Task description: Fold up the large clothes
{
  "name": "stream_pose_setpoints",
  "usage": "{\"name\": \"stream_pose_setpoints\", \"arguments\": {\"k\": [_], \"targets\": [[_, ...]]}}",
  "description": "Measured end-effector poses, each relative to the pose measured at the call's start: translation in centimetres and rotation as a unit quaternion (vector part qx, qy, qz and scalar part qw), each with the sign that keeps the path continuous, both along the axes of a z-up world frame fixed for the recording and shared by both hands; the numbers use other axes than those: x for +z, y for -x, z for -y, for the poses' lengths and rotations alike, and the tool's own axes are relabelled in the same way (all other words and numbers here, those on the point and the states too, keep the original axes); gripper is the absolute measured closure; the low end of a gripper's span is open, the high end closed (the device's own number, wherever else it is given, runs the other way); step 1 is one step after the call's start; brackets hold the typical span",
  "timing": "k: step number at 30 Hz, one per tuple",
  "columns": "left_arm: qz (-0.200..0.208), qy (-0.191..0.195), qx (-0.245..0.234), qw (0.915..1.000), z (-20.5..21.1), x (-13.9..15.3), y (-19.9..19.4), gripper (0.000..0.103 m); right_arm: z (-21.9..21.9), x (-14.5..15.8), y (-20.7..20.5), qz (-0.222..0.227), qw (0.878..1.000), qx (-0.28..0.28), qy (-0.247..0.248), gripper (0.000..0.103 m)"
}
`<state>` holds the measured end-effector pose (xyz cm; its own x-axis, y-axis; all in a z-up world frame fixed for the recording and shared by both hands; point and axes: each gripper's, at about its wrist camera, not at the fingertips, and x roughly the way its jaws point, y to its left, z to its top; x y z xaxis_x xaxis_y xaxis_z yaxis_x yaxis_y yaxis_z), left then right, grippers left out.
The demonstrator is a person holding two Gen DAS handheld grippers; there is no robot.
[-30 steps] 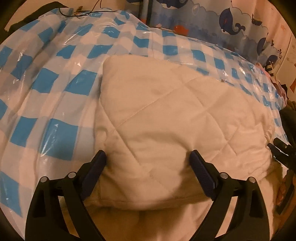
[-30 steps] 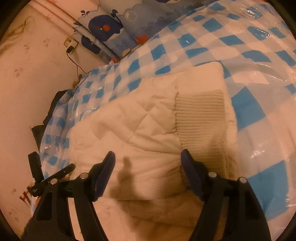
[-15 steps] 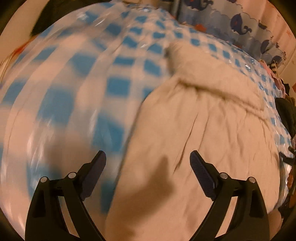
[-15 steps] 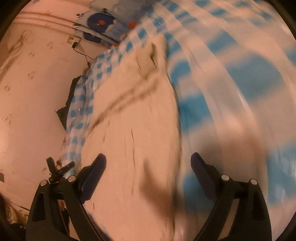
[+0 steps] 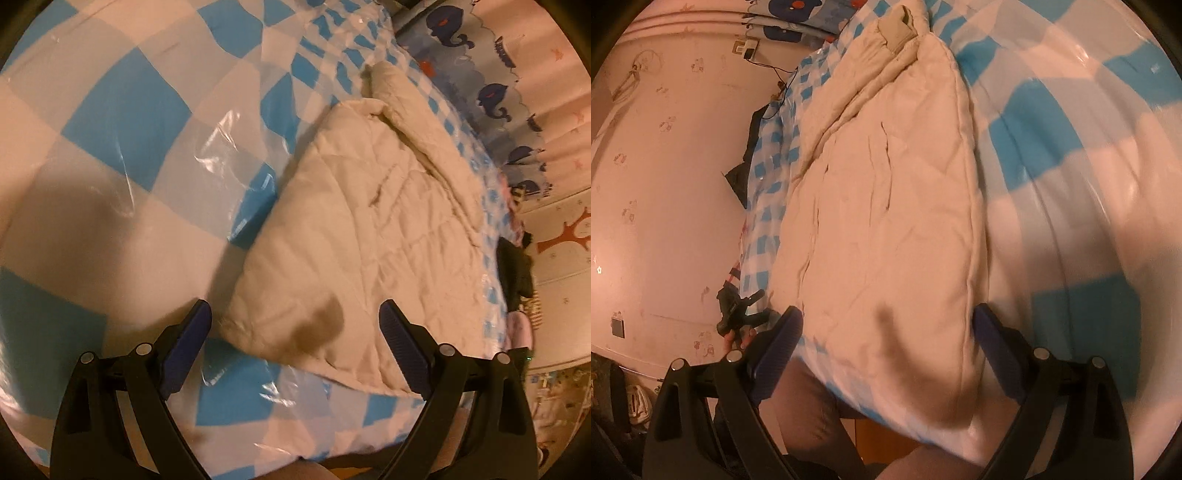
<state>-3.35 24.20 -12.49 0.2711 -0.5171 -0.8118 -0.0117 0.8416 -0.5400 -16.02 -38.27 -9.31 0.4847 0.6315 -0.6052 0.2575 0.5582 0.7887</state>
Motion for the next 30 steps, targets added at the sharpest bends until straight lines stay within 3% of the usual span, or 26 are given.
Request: {"name": "stream_pose_setpoints", "arguments": {"k": [4,8,11,14,19,20,22,23,25,26,30], "targets": [[0.014,-0.038,0.010,0.9991,0.0,0.4,-0.6,0.015,0.5,-0.4,0.8,-0.007,1.000,-0.018,-0.002,0.014],[-0.002,-0.008,0.000,1.0000,0.2,-0.4,-1.8,0.015,-0.4,-0.4,0.4,0.015,0.999,-0.002,-0.052,0.013],[-0.017,0.032,-0.047,0.9982,1.7,-0.6,-1.8,0.015,-0.8,-0.3,0.0,0.004,0.999,0.007,-0.032,0.013],[-0.010,-0.043,-0.086,0.9953,3.4,-0.8,-1.8,0.015,-0.5,-1.2,-0.2,-0.018,1.000,0.003,-0.024,0.013],[-0.029,-0.039,-0.076,0.9959,3.7,-1.6,-2.6,0.015,-1.2,-1.1,-0.3,-0.022,0.999,0.028,-0.014,0.011],[-0.022,-0.044,-0.082,0.9954,4.0,-1.4,-2.5,0.018,-1.3,-1.0,-0.4,-0.023,0.999,0.029,-0.012,0.011],[-0.016,-0.060,-0.097,0.9934,4.8,-1.3,-2.4,0.048,-1.4,-1.0,-0.4,-0.025,0.999,0.031,-0.009,0.011],[-0.015,-0.068,-0.099,0.9927,4.7,-1.4,-2.3,0.057,-1.4,-0.9,-0.4,-0.022,0.999,0.029,0.003,0.016],[-0.015,-0.065,-0.104,0.9923,4.9,-1.4,-1.9,0.080,-2.2,-0.9,-0.6,-0.028,0.999,0.031,0.027,0.052],[-0.014,-0.063,-0.105,0.9923,4.9,-1.2,-1.8,0.082,-2.2,-1.1,-0.5,-0.033,0.999,0.026,0.032,0.080],[0.005,-0.096,-0.109,0.9893,5.6,0.0,-1.6,0.088,-2.3,-0.7,0.0,-0.009,0.999,0.015,0.032,0.085]]}}
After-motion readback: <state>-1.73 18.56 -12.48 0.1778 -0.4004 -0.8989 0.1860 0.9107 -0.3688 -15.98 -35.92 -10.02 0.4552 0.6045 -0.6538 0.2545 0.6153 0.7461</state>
